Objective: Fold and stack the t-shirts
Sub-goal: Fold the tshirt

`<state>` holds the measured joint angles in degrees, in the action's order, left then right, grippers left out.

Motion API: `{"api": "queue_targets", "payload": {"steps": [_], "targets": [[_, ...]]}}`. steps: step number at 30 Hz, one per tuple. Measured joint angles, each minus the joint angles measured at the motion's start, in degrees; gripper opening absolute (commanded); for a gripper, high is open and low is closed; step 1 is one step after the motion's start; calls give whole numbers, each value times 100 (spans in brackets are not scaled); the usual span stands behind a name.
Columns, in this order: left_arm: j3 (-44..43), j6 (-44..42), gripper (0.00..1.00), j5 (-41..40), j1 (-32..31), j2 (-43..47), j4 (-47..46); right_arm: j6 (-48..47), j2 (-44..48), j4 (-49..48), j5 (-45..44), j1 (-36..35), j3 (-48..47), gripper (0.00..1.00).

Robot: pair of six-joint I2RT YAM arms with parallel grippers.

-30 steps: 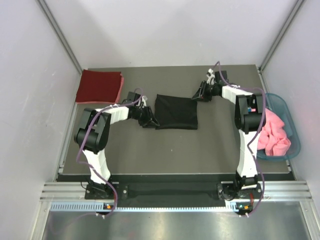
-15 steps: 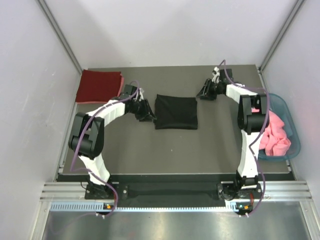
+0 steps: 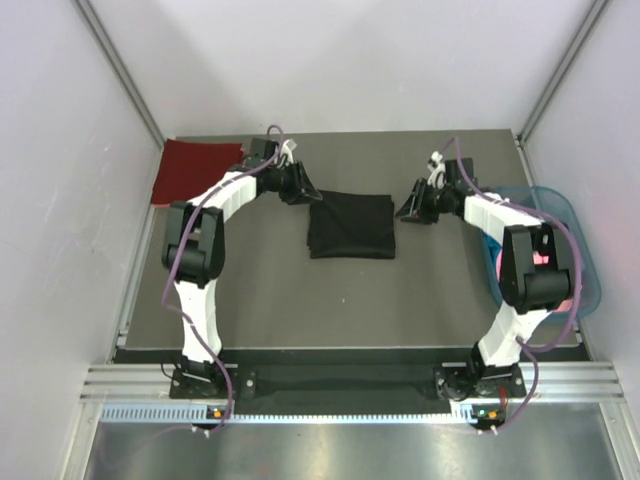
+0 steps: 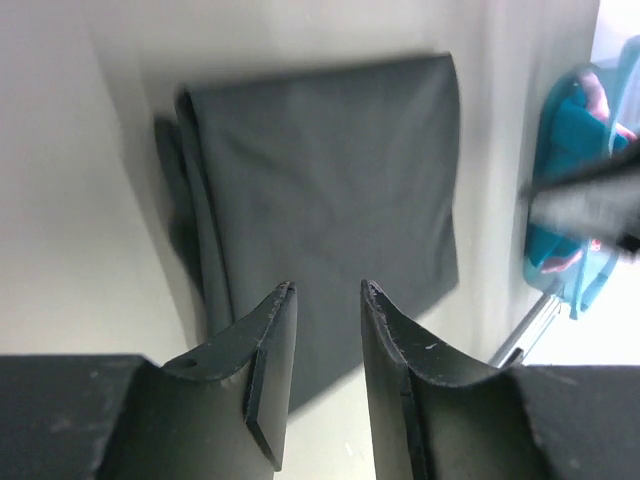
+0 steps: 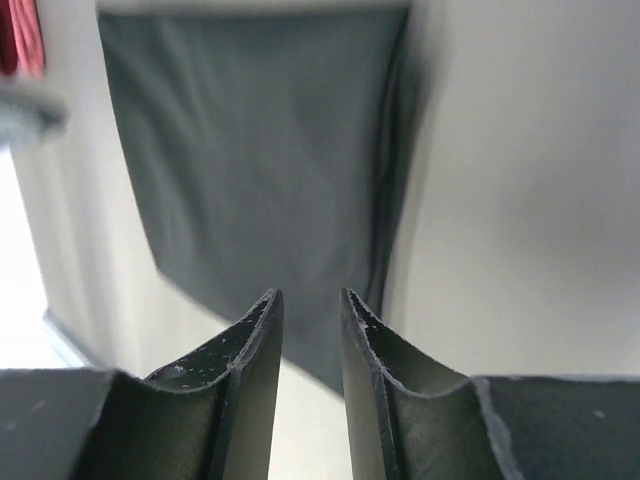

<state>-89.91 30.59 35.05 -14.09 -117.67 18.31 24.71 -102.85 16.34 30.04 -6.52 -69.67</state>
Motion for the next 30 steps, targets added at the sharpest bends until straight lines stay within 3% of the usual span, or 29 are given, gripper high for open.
{"api": "queue_targets", "payload": {"steps": [9,15,19,30], "targets": [[-682,94,36,317,66,-1392,-118,146,136,-463,321,-350,1381,29],[-787,118,42,332,232,-1399,-120,79,79,-551,203,-350,1493,29],[-905,44,55,199,365,-1399,-70,37,151,-568,129,-350,1652,32],[-1390,-273,54,391,470,-1698,-90,-138,1001,-297,-131,-350,1794,38]]}}
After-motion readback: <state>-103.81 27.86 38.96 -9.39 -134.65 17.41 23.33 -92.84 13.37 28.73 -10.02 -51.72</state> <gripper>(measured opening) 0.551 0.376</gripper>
